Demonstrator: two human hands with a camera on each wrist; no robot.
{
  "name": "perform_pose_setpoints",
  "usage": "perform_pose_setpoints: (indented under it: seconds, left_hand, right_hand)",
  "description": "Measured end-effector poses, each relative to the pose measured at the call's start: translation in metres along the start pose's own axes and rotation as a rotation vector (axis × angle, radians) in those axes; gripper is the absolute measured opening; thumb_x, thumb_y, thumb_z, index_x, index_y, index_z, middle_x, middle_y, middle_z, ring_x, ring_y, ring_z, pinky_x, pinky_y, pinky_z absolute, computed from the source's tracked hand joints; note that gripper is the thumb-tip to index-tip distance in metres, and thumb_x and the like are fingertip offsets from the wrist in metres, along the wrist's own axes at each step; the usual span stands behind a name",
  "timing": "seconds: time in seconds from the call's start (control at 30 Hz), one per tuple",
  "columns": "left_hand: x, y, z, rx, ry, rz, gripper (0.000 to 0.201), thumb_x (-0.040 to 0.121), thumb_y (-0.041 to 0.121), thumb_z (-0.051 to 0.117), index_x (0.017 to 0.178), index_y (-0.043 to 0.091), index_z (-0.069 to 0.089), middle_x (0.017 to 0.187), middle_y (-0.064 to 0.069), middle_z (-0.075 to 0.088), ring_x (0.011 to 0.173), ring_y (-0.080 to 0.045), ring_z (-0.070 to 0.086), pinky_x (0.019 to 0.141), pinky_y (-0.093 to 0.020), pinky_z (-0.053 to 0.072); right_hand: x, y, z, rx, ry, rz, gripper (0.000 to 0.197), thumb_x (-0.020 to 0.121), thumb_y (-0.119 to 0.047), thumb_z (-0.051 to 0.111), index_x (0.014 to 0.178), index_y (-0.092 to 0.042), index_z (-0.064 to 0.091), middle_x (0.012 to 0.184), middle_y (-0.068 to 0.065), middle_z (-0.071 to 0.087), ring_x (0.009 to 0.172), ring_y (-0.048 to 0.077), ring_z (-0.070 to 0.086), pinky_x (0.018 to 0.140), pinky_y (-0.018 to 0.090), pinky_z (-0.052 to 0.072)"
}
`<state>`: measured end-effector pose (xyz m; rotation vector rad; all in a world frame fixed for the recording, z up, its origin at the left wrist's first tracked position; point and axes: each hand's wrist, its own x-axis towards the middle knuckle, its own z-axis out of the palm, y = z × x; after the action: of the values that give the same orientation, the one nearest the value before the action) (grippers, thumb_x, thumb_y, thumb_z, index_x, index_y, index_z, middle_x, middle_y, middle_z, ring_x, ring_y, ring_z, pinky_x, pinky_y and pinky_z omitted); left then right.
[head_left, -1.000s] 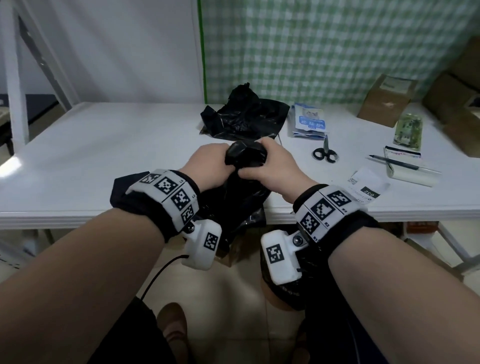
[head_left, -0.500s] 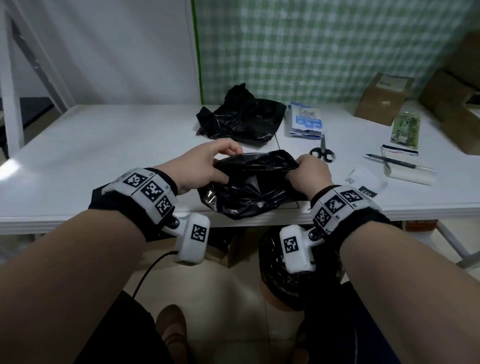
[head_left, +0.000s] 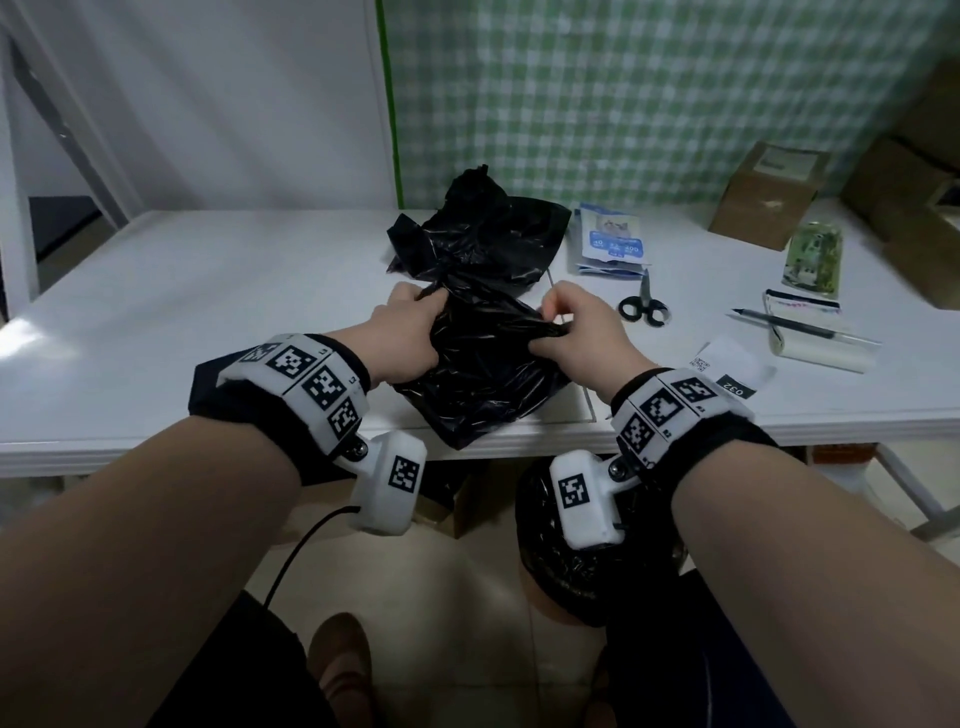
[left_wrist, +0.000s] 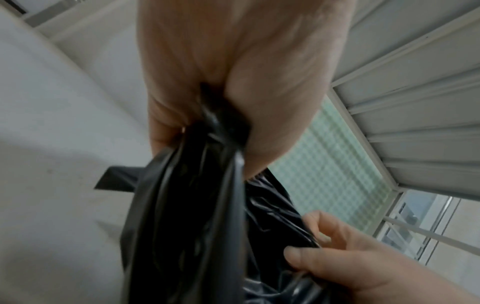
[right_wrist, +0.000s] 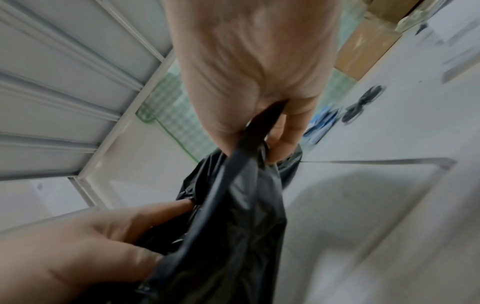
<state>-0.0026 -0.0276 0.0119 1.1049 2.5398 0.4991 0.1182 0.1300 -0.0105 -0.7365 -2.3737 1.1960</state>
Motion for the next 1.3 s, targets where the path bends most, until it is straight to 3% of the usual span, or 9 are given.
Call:
perform_pose_setpoints:
  seconds: [0.1, 0.27, 0.43, 0.57, 0.67, 0.9, 1.1, 1.17, 1.3]
  left_hand:
    - [0.009, 0.001, 0.000, 0.052, 0.034, -0.061, 0.065, 0.083, 0.004, 0.051, 0.140, 0.021, 0.024, 0.138, -0.012, 0.020, 0.117, -0.037, 0.040, 0.101, -0.044, 0.043]
    - [0.019, 0.003, -0.009, 0.132, 0.119, -0.186, 0.054, 0.086, 0.014, 0.051, 0.135, 0.012, 0.029, 0.132, -0.016, 0.023, 0.115, -0.041, 0.040, 0.100, -0.046, 0.043]
    - [0.028, 0.008, -0.036, 0.341, -0.052, -0.261, 0.047, 0.090, 0.039, 0.052, 0.133, 0.020, 0.046, 0.135, -0.015, 0.033, 0.123, -0.037, 0.039, 0.105, -0.041, 0.036]
    - [0.039, 0.039, -0.073, 0.043, -0.065, -0.059, 0.027, 0.091, 0.029, 0.056, 0.112, 0.014, 0.065, 0.117, -0.006, 0.061, 0.107, -0.020, 0.053, 0.086, -0.025, 0.039]
    - [0.060, 0.062, -0.089, -0.164, -0.053, -0.045, 0.023, 0.091, 0.028, 0.057, 0.106, 0.013, 0.067, 0.100, -0.002, 0.061, 0.090, -0.016, 0.051, 0.069, -0.024, 0.039]
    - [0.135, 0.097, -0.079, -0.521, -0.094, -0.086, 0.027, 0.094, 0.019, 0.052, 0.119, 0.012, 0.056, 0.104, -0.004, 0.058, 0.093, -0.018, 0.052, 0.077, -0.030, 0.048]
    - [0.193, 0.100, -0.043, -0.491, -0.167, -0.086, 0.010, 0.094, 0.016, 0.051, 0.099, 0.015, 0.060, 0.092, -0.004, 0.054, 0.087, -0.019, 0.049, 0.076, -0.028, 0.048]
    - [0.208, 0.096, -0.030, -0.433, -0.223, -0.086, 0.009, 0.093, 0.016, 0.052, 0.091, 0.019, 0.060, 0.099, -0.004, 0.053, 0.091, -0.019, 0.048, 0.083, -0.032, 0.048]
    - [0.229, 0.091, -0.011, -0.322, -0.298, -0.080, 0.028, 0.093, 0.021, 0.055, 0.118, 0.013, 0.062, 0.122, -0.003, 0.058, 0.113, -0.020, 0.052, 0.100, -0.034, 0.043]
  right_hand:
    - [0.009, -0.005, 0.003, -0.115, -0.009, -0.079, 0.033, 0.077, 0.005, 0.062, 0.071, -0.027, 0.056, 0.094, 0.001, 0.060, 0.089, 0.023, 0.058, 0.082, 0.030, 0.049]
    - [0.027, -0.018, 0.000, -0.231, -0.113, -0.050, 0.035, 0.087, -0.010, 0.060, 0.121, -0.018, 0.063, 0.126, 0.004, 0.058, 0.115, 0.020, 0.055, 0.094, 0.022, 0.042]
    - [0.051, -0.026, -0.023, 0.000, -0.250, 0.160, 0.006, 0.089, -0.017, 0.062, 0.083, -0.019, 0.064, 0.098, -0.002, 0.062, 0.090, 0.014, 0.056, 0.069, 0.025, 0.052]
    - [0.085, -0.024, -0.051, 0.117, -0.147, 0.285, 0.005, 0.089, -0.016, 0.059, 0.086, -0.016, 0.062, 0.091, 0.000, 0.058, 0.078, 0.012, 0.054, 0.062, 0.023, 0.049]
    - [0.114, -0.016, -0.063, 0.138, -0.069, 0.349, 0.010, 0.090, -0.013, 0.056, 0.081, -0.017, 0.056, 0.092, 0.003, 0.058, 0.077, 0.014, 0.056, 0.071, 0.028, 0.051]
    - [0.164, 0.013, -0.078, 0.054, 0.128, 0.443, 0.007, 0.092, -0.017, 0.053, 0.086, -0.015, 0.050, 0.103, 0.008, 0.047, 0.094, 0.019, 0.046, 0.096, 0.035, 0.047]
    - [0.216, 0.046, -0.077, -0.207, 0.159, 0.522, 0.022, 0.088, -0.030, 0.057, 0.092, -0.010, 0.052, 0.083, 0.008, 0.054, 0.078, 0.025, 0.054, 0.051, 0.025, 0.037]
    - [0.232, 0.059, -0.074, -0.210, 0.190, 0.557, 0.044, 0.087, -0.039, 0.058, 0.111, -0.004, 0.051, 0.104, 0.013, 0.058, 0.089, 0.027, 0.057, 0.061, 0.028, 0.041]
    - [0.249, 0.071, -0.069, -0.172, 0.128, 0.612, 0.060, 0.088, -0.030, 0.059, 0.135, 0.000, 0.037, 0.108, 0.012, 0.056, 0.076, 0.023, 0.059, 0.045, 0.021, 0.041]
